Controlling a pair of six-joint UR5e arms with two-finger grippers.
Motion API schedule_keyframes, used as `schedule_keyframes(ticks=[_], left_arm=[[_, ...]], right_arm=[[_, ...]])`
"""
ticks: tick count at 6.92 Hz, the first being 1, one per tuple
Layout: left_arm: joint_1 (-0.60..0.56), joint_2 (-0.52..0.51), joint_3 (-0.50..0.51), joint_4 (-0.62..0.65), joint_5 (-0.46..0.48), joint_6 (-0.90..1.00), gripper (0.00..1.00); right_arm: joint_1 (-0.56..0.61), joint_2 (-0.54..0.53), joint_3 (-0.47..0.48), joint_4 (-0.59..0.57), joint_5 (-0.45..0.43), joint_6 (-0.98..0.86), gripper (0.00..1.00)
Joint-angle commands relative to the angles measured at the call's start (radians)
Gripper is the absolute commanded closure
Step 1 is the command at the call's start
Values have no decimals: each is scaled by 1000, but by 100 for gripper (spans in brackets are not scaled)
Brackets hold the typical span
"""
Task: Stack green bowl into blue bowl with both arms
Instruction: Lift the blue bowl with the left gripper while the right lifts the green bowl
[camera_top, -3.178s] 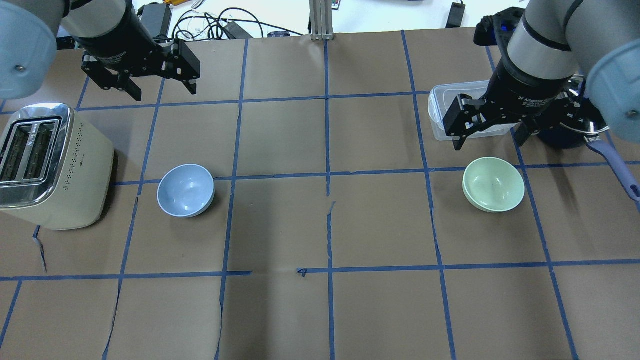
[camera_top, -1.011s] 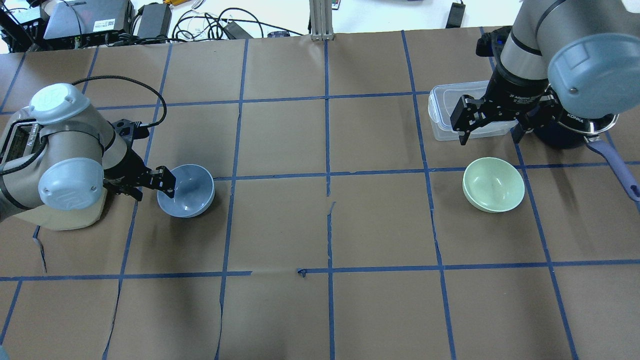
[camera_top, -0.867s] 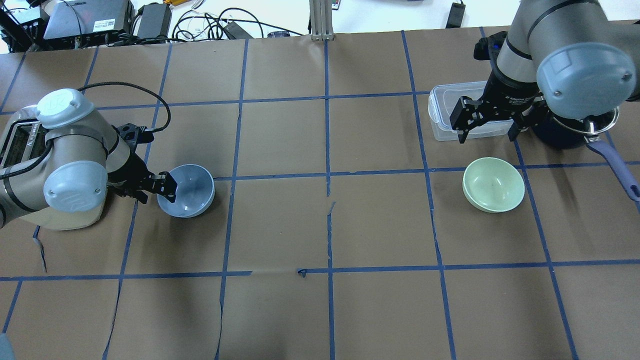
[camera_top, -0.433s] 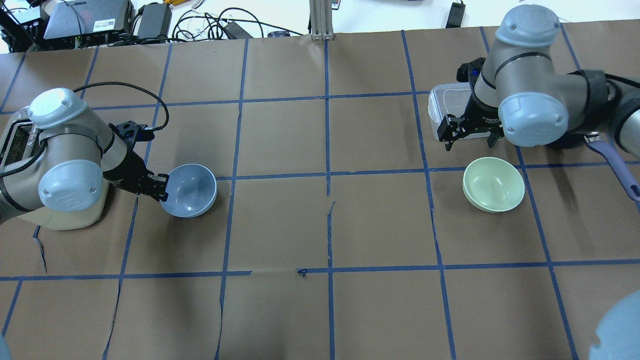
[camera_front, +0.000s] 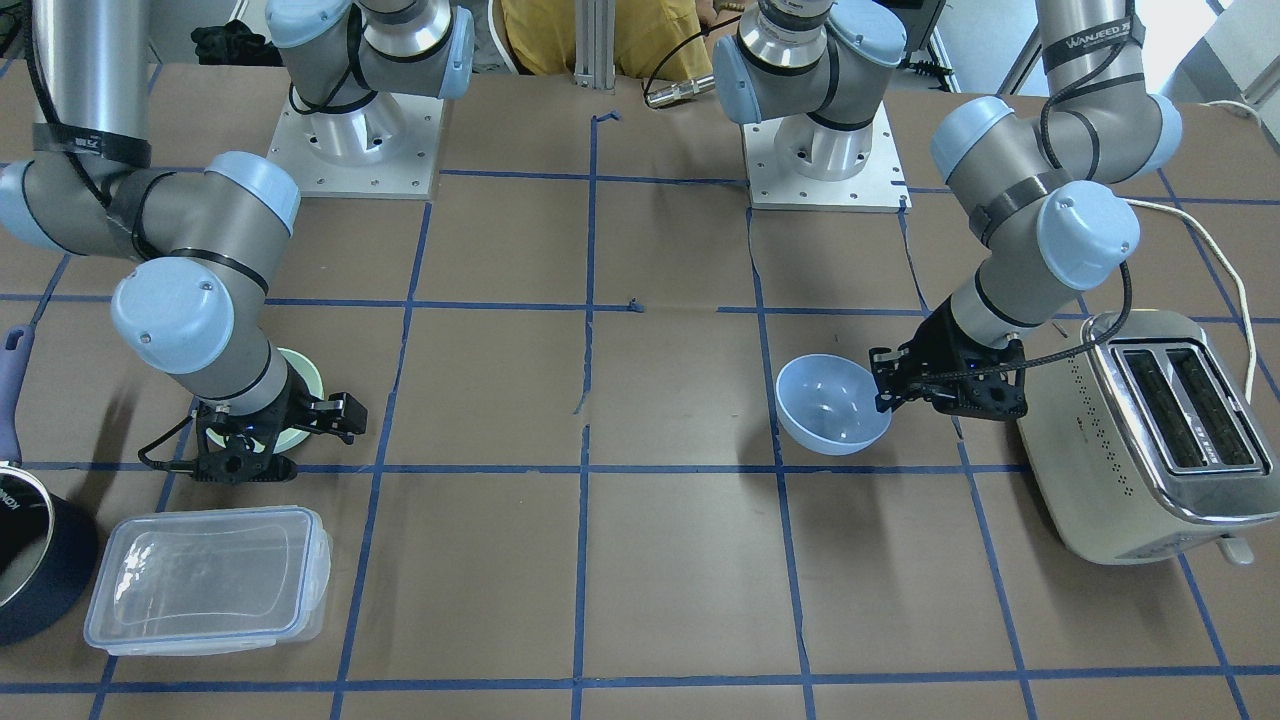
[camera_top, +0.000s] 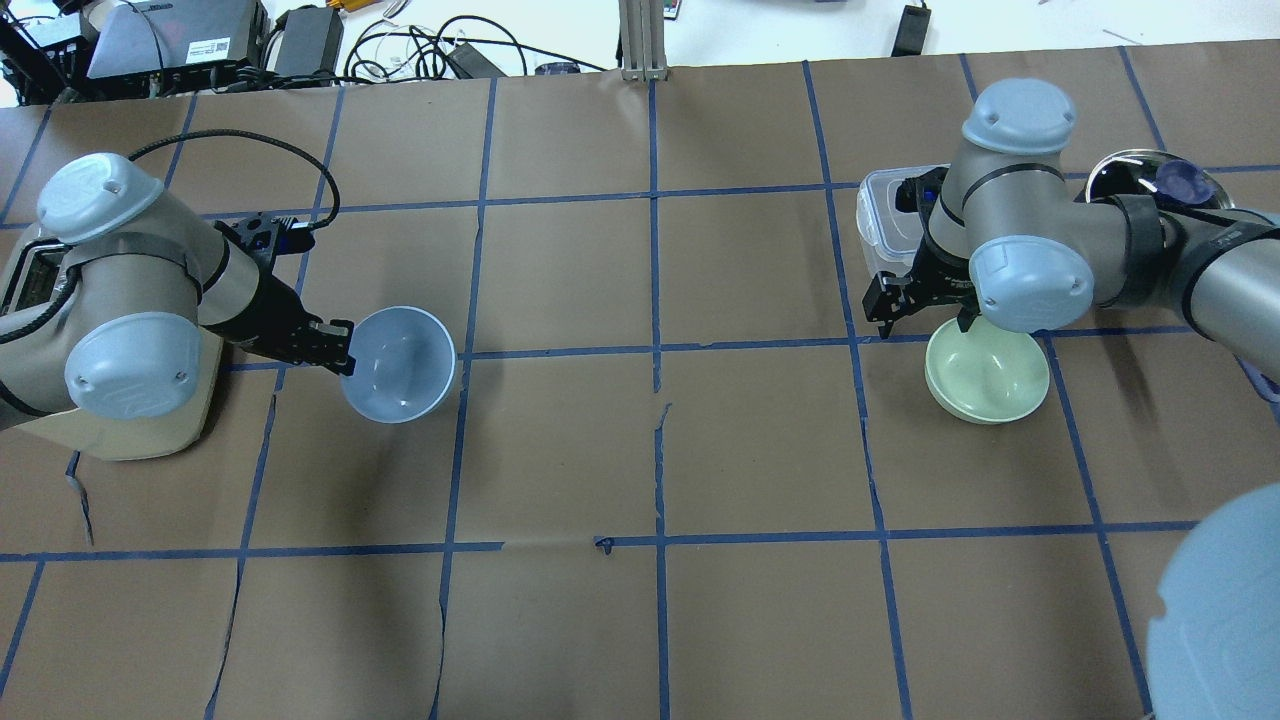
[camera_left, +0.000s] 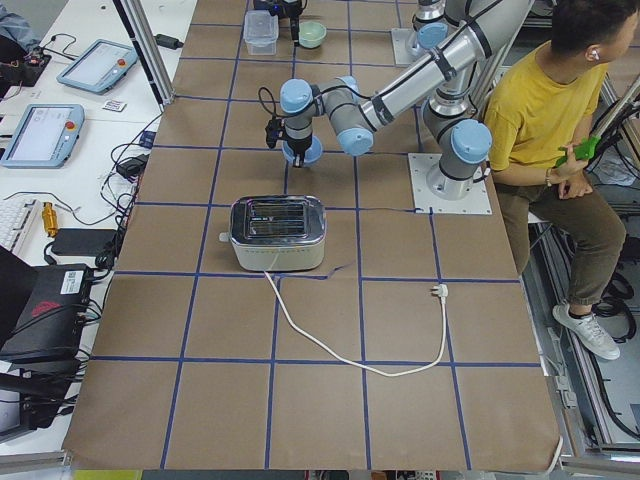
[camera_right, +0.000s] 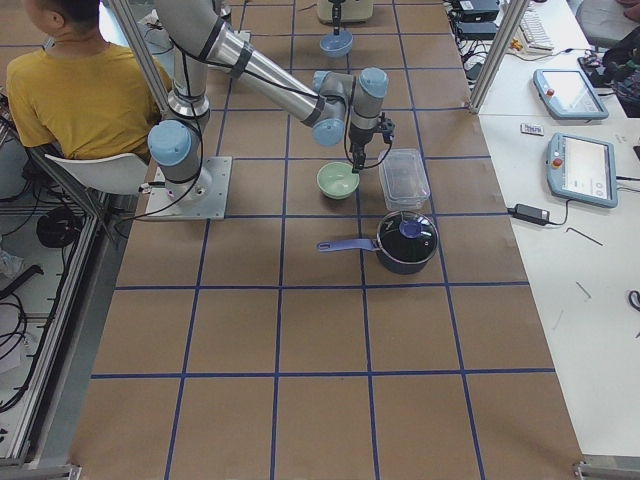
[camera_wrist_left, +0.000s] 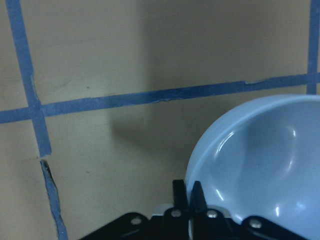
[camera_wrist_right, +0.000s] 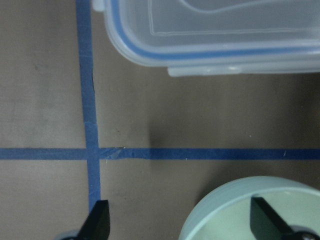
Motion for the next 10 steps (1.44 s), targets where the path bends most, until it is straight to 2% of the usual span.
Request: schedule_keyframes(ticks=[1, 3, 4, 6, 10], left_arm=[[-216, -53, 86, 13, -20, -317, 100], [-373, -128, 195, 53, -19, -532, 100], [-409, -172, 232, 54, -19, -567, 100], [-466, -222, 252, 50, -19, -575, 100], [-494, -282, 264, 34, -23, -575, 100]], right_arm=[[-41, 3, 45, -4, 6, -1, 5], [-58, 3, 45, -6, 8, 1, 86], [-58, 1, 44, -7, 6, -4, 100], [-58, -3, 30, -6, 5, -1, 100], [-58, -15, -70, 37, 0, 15, 100]])
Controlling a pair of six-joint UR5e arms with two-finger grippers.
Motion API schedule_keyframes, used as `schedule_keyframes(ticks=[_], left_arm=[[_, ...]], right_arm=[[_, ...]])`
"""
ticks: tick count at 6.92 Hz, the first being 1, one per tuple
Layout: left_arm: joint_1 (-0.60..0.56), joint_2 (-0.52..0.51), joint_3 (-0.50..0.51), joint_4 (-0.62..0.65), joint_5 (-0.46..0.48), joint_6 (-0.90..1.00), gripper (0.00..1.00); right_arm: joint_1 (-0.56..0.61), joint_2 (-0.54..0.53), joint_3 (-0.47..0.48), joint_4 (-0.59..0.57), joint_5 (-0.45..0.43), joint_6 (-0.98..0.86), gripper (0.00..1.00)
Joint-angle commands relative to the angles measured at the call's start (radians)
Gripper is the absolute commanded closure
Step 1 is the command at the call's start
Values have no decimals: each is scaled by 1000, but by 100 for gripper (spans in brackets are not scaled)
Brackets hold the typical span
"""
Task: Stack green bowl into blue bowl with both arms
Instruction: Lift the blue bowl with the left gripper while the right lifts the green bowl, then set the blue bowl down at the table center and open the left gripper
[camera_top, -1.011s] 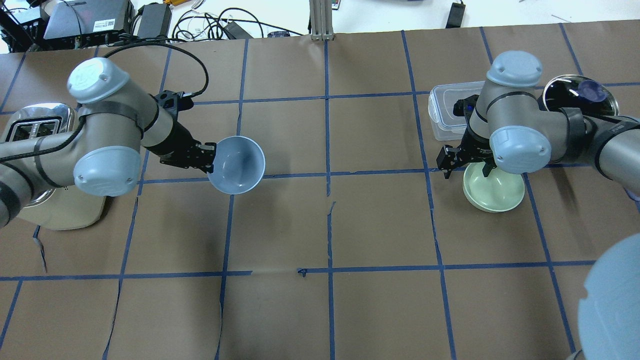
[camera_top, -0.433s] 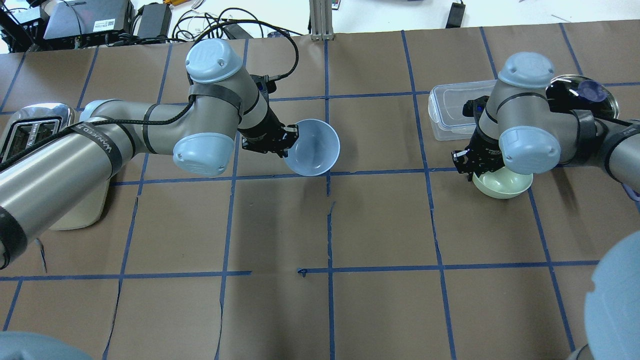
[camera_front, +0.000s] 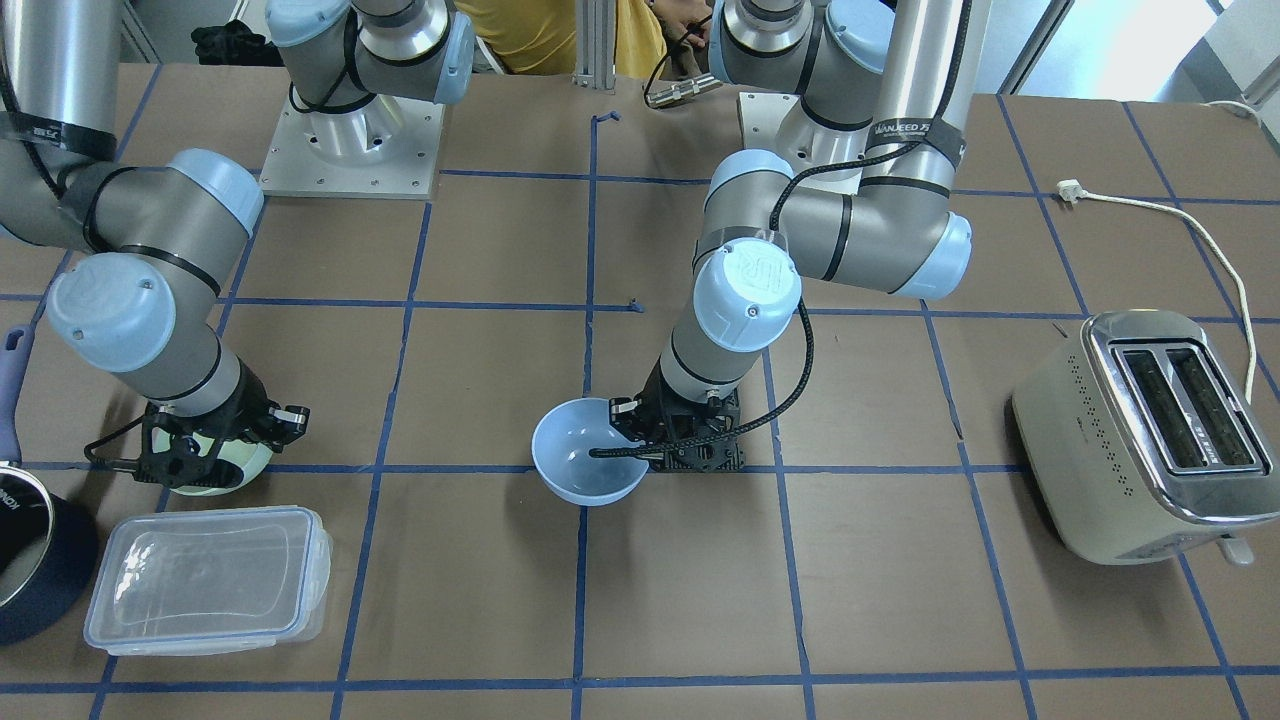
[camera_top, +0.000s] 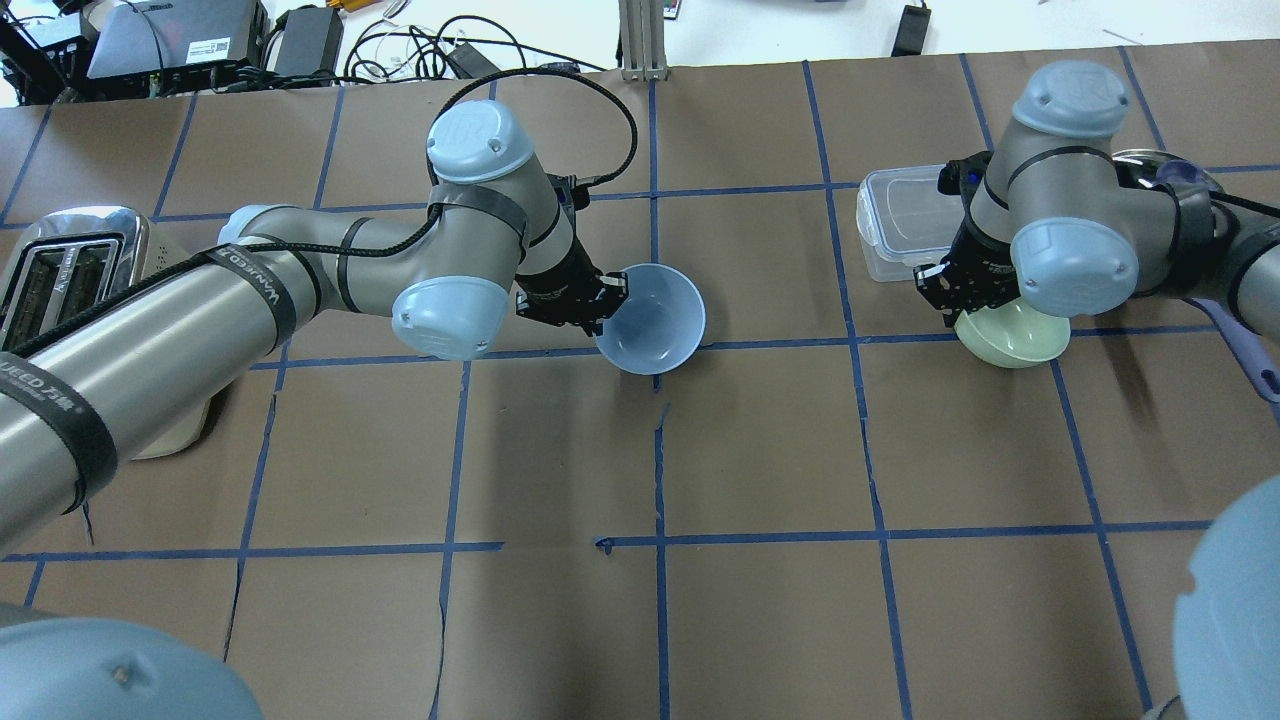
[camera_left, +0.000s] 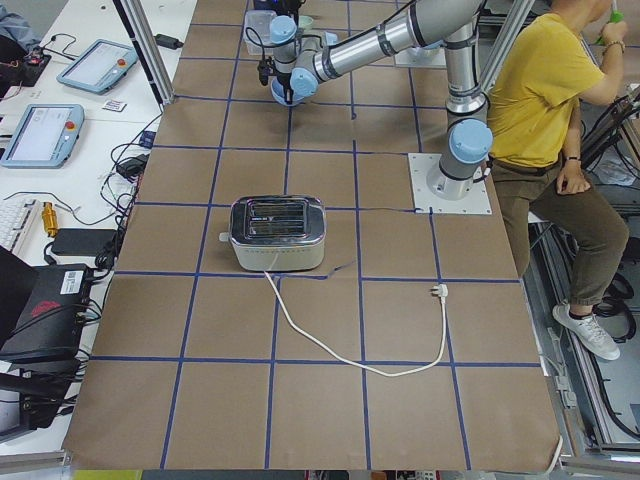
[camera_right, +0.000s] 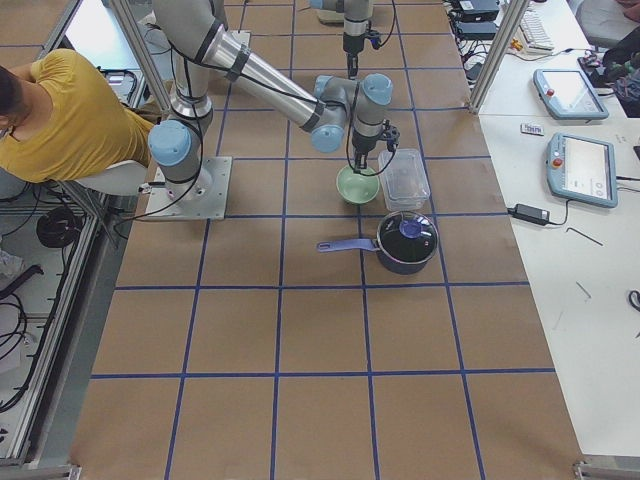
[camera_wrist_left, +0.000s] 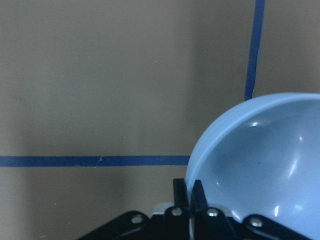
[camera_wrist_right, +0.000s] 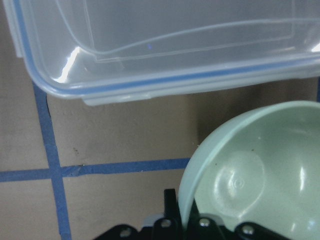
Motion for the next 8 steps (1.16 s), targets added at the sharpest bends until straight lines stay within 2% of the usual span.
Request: schedule_keyframes(ticks=[1, 2, 3, 4, 5, 6, 7, 8], left_arm=[[-4, -12, 5, -4, 0, 8, 78], [-4, -17, 2, -2, -11, -3, 28], [14, 23, 25, 1, -12, -2, 0], [66, 47, 131, -131, -8, 26, 0], [95, 69, 260, -319, 4, 84, 0], [108, 86, 352, -458, 103, 182, 0], [135, 106, 393, -520, 195, 246, 0], [157, 164, 398, -596, 198, 255, 0]], right_arm=[[1, -6, -37, 22, 2, 3, 100], [10, -21, -63, 66, 6, 12, 100], [23, -29, -97, 76, 9, 73, 100], [53, -29, -122, 78, 6, 76, 100], [101, -29, -137, 73, 5, 96, 100], [156, -15, -160, 71, 5, 184, 100], [209, 5, -171, 71, 14, 281, 100], [275, 23, -194, 70, 6, 382, 100]])
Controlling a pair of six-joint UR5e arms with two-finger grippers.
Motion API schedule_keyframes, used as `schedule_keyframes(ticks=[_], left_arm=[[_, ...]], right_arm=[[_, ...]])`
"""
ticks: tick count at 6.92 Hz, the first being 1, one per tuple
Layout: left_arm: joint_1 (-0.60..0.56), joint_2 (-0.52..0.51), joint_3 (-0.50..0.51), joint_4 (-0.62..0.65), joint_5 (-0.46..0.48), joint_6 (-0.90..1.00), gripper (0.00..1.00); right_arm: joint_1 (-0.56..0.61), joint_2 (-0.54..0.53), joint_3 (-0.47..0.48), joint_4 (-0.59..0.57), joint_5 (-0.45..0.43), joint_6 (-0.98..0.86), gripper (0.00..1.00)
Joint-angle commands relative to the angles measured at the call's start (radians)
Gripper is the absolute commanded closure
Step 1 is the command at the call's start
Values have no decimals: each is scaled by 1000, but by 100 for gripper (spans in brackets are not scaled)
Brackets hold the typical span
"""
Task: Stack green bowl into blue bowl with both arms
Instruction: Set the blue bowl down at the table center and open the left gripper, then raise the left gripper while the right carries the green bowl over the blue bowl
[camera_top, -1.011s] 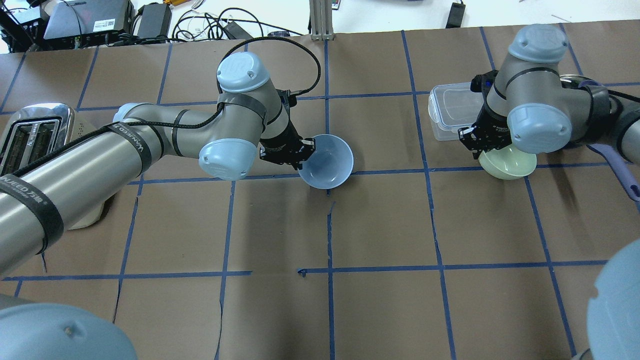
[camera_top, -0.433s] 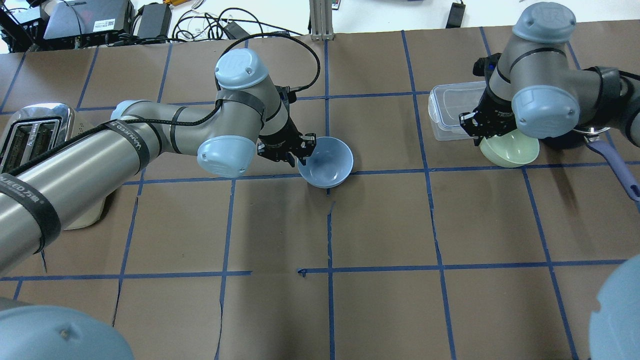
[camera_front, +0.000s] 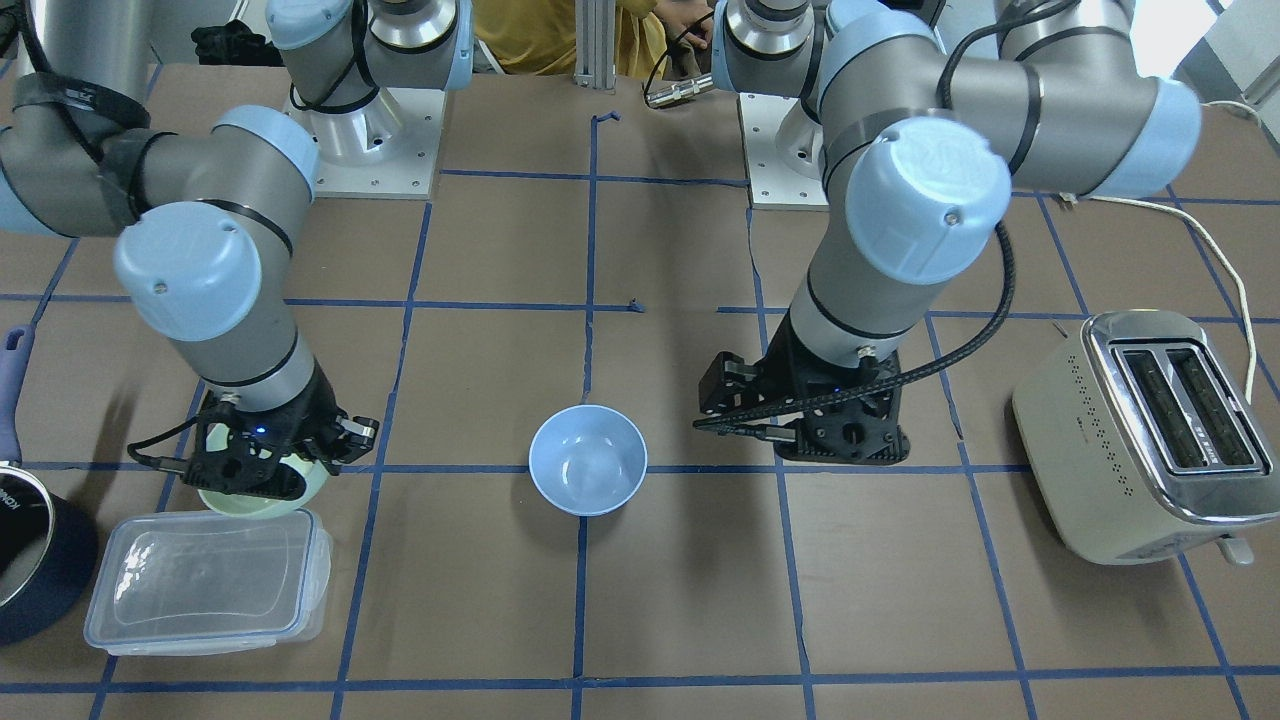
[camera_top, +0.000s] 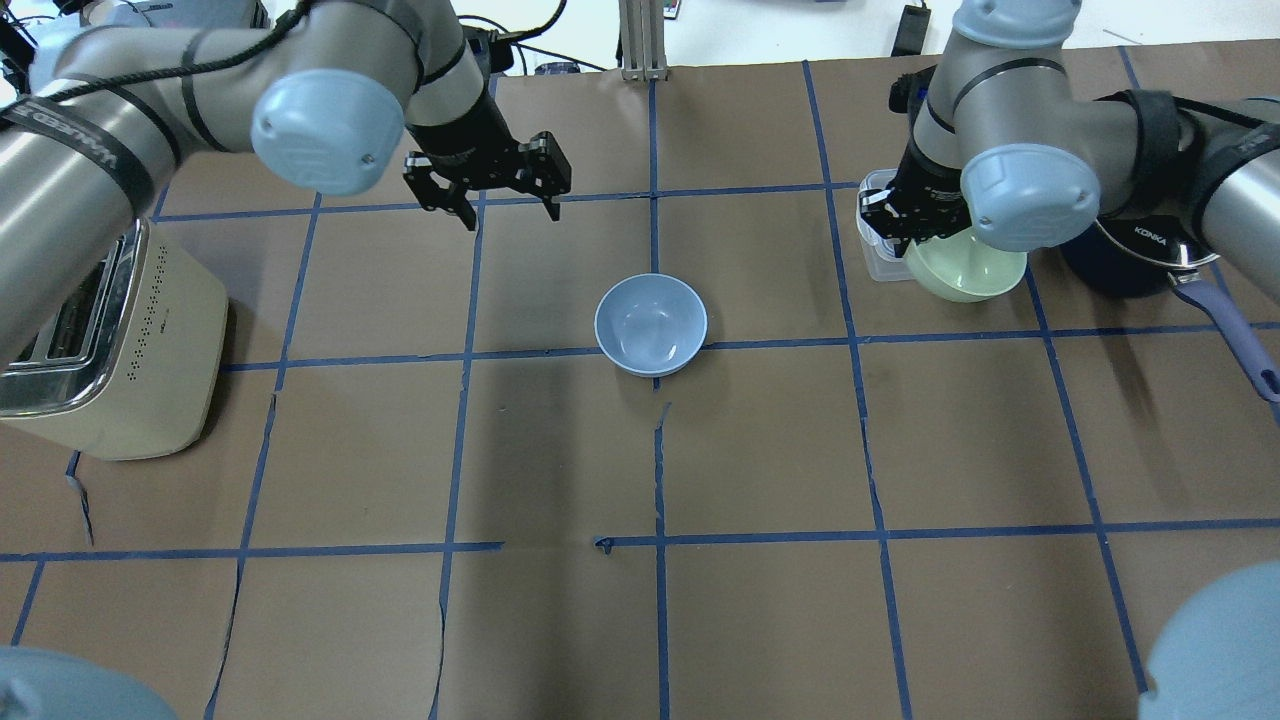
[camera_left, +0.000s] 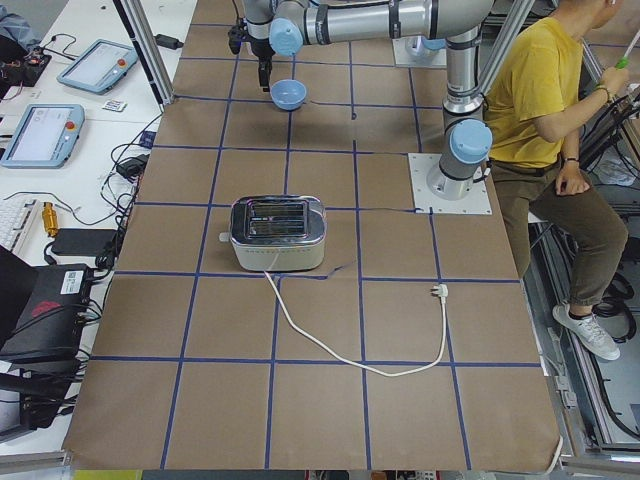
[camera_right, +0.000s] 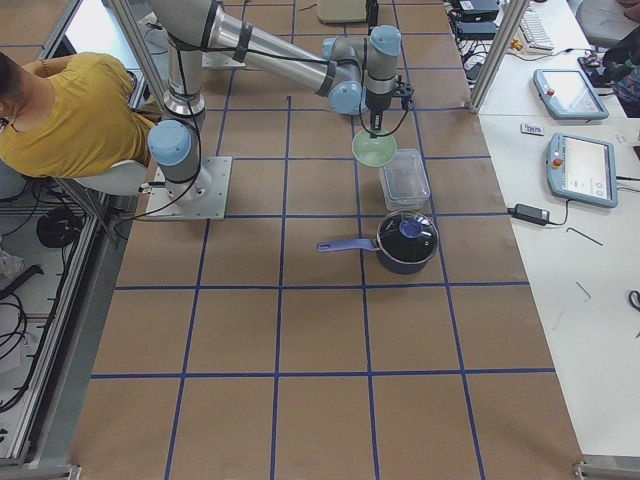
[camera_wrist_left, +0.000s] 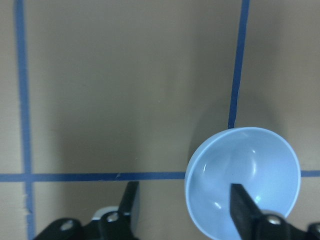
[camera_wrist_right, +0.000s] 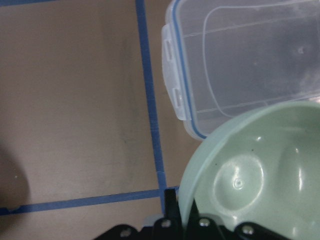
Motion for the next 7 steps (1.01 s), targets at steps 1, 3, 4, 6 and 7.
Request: schedule_keyframes(ticks=[1, 3, 4, 6, 7], left_arm=[[48, 124, 27, -114, 44, 71, 0], [132, 201, 18, -164, 30, 130, 0], [155, 198, 4, -162, 33, 110, 0], [107, 201, -6, -154, 16, -5, 0], [94, 210, -29, -148, 21, 6, 0]], right_arm=[[154, 53, -67, 0, -6, 236, 100], [299, 148, -207, 62, -93, 366, 100], [368, 191, -283, 172, -110, 472, 100], [413, 240, -374, 212, -100, 539, 100], [440, 277, -388, 215, -97, 561, 100]])
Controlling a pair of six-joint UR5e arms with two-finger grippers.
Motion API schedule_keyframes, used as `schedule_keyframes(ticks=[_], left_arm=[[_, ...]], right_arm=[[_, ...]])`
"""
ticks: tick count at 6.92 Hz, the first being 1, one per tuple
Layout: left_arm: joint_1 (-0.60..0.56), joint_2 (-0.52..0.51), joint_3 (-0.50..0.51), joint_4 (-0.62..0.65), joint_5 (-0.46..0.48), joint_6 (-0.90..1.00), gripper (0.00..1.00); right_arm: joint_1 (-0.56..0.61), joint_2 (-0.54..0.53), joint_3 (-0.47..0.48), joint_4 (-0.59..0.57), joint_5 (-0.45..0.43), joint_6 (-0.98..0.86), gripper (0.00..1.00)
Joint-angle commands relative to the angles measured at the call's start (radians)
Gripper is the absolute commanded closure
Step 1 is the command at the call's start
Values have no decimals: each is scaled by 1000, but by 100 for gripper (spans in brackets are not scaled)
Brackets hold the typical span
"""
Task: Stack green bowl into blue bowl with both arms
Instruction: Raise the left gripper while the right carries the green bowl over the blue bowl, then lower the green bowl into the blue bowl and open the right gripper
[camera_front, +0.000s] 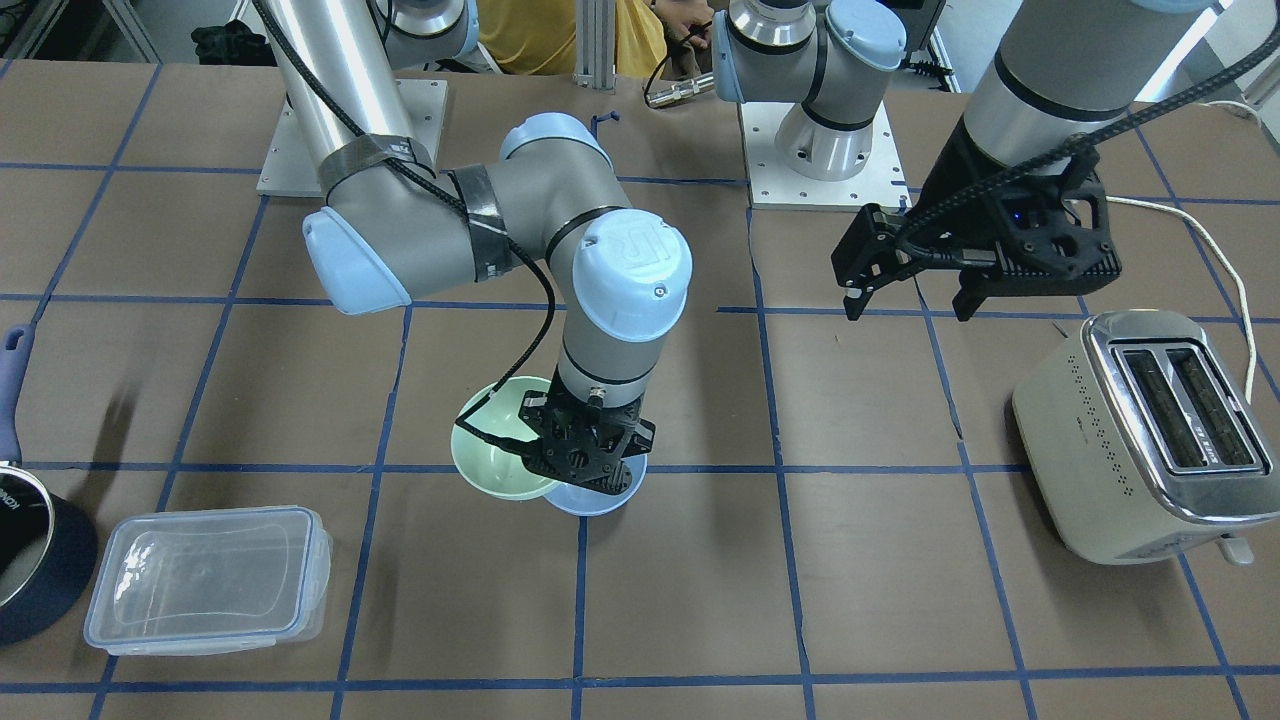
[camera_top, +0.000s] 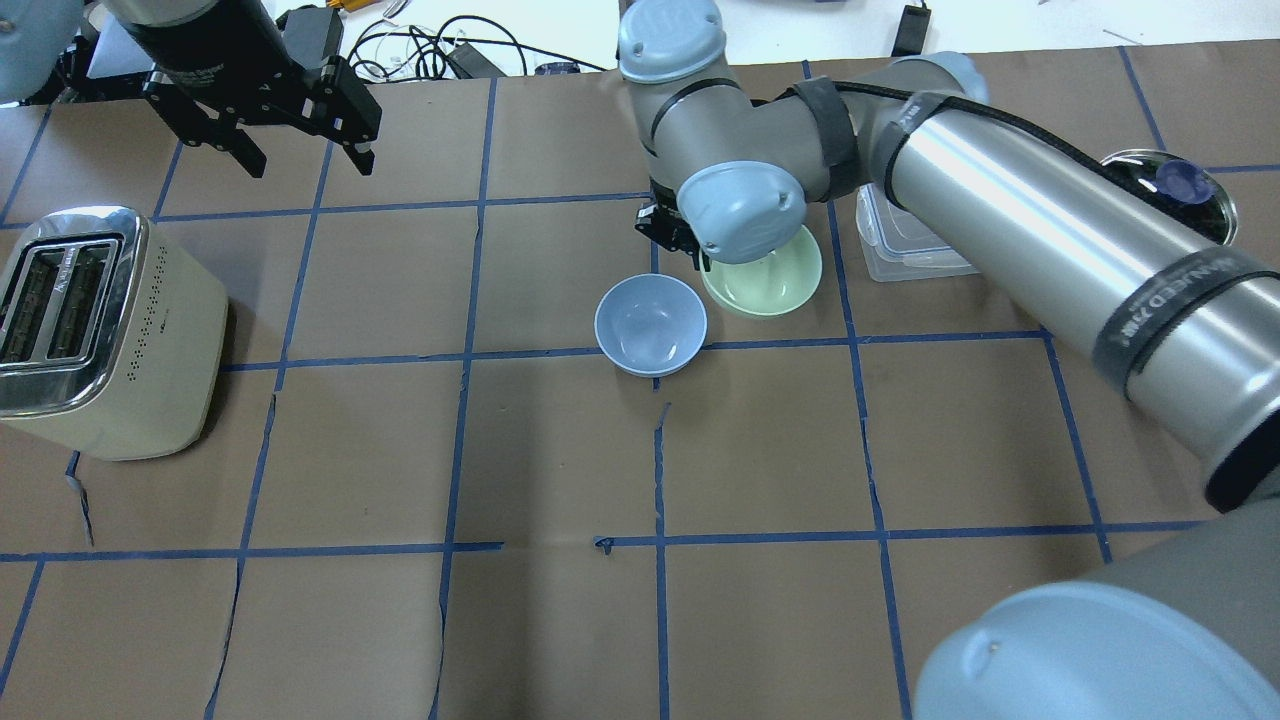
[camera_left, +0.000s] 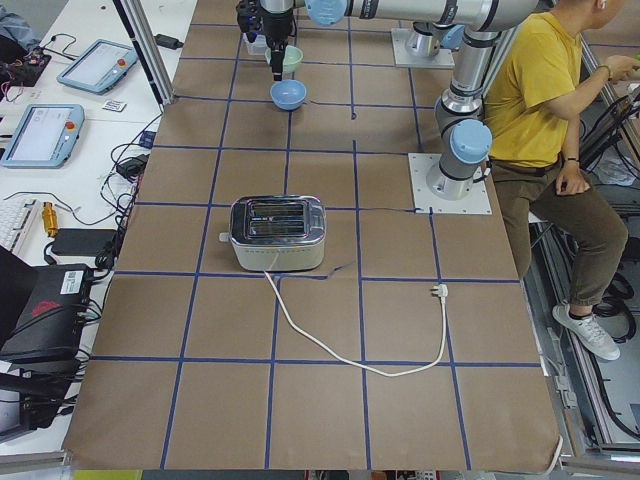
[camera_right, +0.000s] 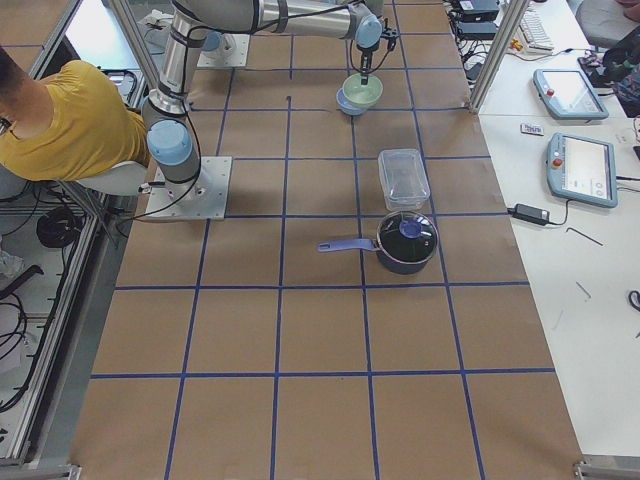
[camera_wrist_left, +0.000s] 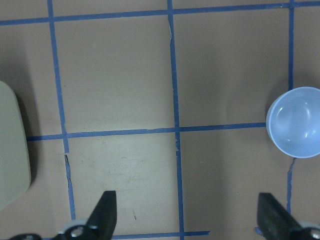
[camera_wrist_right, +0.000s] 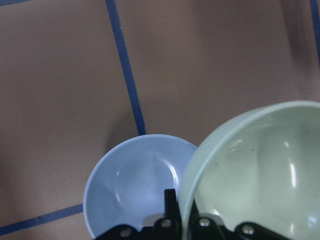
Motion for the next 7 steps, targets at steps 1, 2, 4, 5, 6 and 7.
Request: schedule_keyframes(ticks=[1, 2, 4, 5, 6, 7], left_arm=[[-25, 11, -23, 7, 0, -12, 0], [-28, 9, -26, 7, 0, -21, 0], [-31, 11, -33, 8, 6, -11, 0], [-33, 11, -33, 20, 6, -11, 0], [-33, 11, -38, 36, 6, -11, 0], [-33, 14, -47, 37, 6, -11, 0]], right_arm=[[54, 50, -35, 12, 7, 65, 100], [65, 53, -35, 13, 7, 75, 100], [67, 70, -35, 12, 55, 76, 100], [67, 74, -35, 7, 56, 76, 89], [67, 76, -31, 12, 55, 75, 68], [67, 77, -37, 12, 56, 73, 17]])
